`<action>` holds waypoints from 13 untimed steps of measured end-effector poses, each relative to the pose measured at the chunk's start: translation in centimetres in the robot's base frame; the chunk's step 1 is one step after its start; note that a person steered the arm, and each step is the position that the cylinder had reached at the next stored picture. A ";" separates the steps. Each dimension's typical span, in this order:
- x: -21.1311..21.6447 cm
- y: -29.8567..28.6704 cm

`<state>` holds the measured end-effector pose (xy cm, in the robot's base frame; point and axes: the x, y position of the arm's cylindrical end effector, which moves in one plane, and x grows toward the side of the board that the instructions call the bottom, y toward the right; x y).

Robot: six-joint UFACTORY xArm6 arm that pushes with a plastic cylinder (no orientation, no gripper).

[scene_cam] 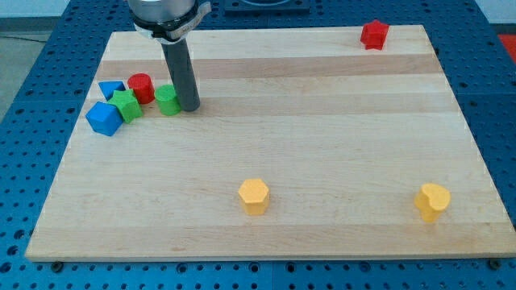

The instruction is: Push the yellow hexagon to the bottom of the green star

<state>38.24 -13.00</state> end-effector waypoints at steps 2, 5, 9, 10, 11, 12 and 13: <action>-0.1 -1.4; 11.9 18.4; 17.7 8.2; 14.9 8.2; 12.4 7.6; 11.5 4.6; 11.2 1.6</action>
<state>49.49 -11.37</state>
